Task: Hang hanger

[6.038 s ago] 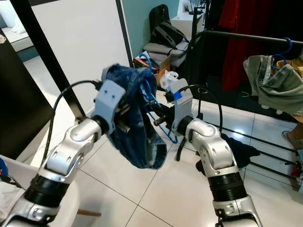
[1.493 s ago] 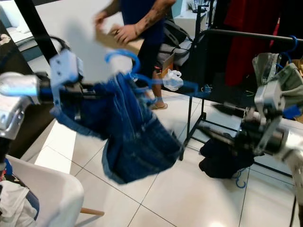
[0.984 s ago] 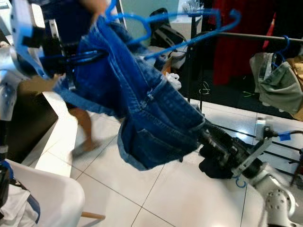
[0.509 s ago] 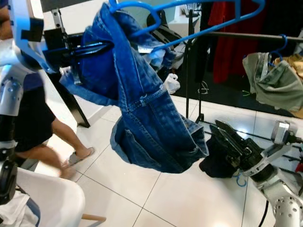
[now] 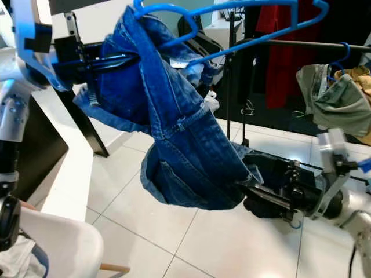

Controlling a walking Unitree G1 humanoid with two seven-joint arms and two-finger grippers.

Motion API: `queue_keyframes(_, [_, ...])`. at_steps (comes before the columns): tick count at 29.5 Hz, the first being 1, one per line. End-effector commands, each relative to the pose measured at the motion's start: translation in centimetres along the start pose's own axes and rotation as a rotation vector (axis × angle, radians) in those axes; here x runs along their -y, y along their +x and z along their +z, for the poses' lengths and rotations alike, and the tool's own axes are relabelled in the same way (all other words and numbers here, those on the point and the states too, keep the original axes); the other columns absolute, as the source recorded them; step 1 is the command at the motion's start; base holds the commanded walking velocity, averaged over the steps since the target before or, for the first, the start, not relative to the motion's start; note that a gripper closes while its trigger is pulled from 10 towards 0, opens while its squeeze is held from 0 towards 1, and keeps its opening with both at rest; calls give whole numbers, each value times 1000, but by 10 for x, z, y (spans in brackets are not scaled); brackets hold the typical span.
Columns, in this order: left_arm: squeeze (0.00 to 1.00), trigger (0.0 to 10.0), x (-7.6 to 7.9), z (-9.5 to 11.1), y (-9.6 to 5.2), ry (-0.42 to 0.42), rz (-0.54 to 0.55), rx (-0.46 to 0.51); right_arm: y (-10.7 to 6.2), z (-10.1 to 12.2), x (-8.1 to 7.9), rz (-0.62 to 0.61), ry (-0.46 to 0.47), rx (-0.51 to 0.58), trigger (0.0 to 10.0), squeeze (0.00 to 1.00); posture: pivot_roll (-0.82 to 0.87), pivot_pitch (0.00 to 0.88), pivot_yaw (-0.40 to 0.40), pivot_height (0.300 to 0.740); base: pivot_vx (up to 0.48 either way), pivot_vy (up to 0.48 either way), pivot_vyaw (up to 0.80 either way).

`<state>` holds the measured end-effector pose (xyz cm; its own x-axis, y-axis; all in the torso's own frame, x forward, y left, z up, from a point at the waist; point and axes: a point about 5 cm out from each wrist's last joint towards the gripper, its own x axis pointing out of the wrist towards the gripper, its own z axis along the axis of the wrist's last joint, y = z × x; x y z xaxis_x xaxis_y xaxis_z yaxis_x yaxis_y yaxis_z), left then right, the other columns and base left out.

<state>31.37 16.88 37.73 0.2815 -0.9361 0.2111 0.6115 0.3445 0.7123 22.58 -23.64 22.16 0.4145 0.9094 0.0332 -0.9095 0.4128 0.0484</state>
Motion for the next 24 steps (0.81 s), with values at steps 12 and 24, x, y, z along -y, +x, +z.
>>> queue_keyframes(12, [0,0,-5,10,2,19,6,51,5,-43,6,-25,-29,-435,10000,0,-96,0,109,740,0,0,0])
queue_keyframes(24, [0,0,-5,5,-2,9,11,20,1,-40,27,-153,-108,-461,0,0,-92,0,102,740,0,0,0])
